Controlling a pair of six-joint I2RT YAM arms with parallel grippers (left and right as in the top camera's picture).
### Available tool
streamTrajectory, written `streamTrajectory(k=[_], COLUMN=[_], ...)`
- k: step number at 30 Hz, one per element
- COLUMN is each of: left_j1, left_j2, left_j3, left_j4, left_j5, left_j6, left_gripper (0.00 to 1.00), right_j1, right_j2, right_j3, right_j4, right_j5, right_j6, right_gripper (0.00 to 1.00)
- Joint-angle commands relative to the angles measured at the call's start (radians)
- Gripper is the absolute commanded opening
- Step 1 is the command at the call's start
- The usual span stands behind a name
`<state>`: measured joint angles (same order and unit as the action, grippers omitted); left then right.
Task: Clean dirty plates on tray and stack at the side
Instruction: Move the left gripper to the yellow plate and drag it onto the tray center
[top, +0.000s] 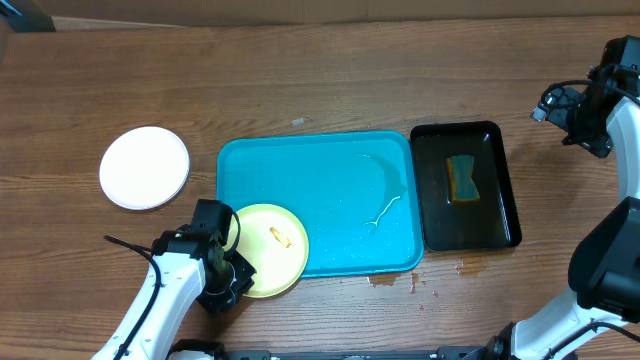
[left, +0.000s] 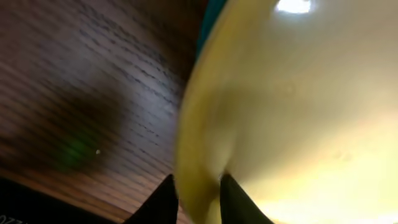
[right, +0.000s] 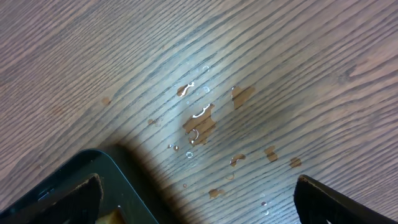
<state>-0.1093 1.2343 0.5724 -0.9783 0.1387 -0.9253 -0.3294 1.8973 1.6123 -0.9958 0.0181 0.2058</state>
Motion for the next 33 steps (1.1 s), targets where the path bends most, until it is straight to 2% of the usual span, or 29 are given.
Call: streamTrajectory(k=[1,4,7,8,13,22,24,25,29,31,33], left_j1=[0.004,0.004,0.004,0.004,0.004,-0.035,-0.06,-0.073,-0.083,-0.083,-0.083], left_j2=[-0.011,-0.011,-0.011,-0.011,-0.01,0.109,0.155,0.18,0.23,0.231,0.231], left_j3=[-0.005,0.008,0.048,0.062,0.091,0.09,0.091,0.091,0.149,0.21,0.285], left_j4=[0.021,0.059,0.103,0.117,0.243,0.4,0.442,0.47,0.488,0.436,0.366], left_j5=[0.009,0.011,0.012,0.012,0.013,0.062,0.082,0.089,0.124,0.092,0.045], left_j6=[0.014,0.046,0.135,0.148,0.227,0.227,0.227,0.232,0.319,0.344,0.377], left_gripper=[0.22,0.24,0.06,0.04,0.04,0.06,0.13,0.2,0.66,0.73,0.73], right_j1=[-0.003,-0.003,-0.003,-0.003,-0.003,-0.003,-0.003,-0.003,-0.003,-0.003,-0.003], right_j2=[-0.024,-0.024,-0.024,-0.024,-0.024,-0.024,-0.024,-0.024,-0.024,-0.024,-0.024], right_j3=[0.011,0.011,0.011,0.011,0.011,0.011,0.011,0.011,0.011,0.011,0.011], right_j4=[0.002,0.002,0.002,0.002,0.002,0.002,0.002,0.002,0.002,0.002,0.002], right_j5=[0.007,0.007,0.007,0.007,0.007,0.007,0.007,0.007,0.007,0.007,0.007], right_j6=[0.004,0.004,0.004,0.004,0.004,0.004,0.004,0.004,0.004,0.004,0.004], right_gripper=[1.0,1.0,1.0,1.0,1.0,1.0,1.0,1.0,1.0,1.0,1.0])
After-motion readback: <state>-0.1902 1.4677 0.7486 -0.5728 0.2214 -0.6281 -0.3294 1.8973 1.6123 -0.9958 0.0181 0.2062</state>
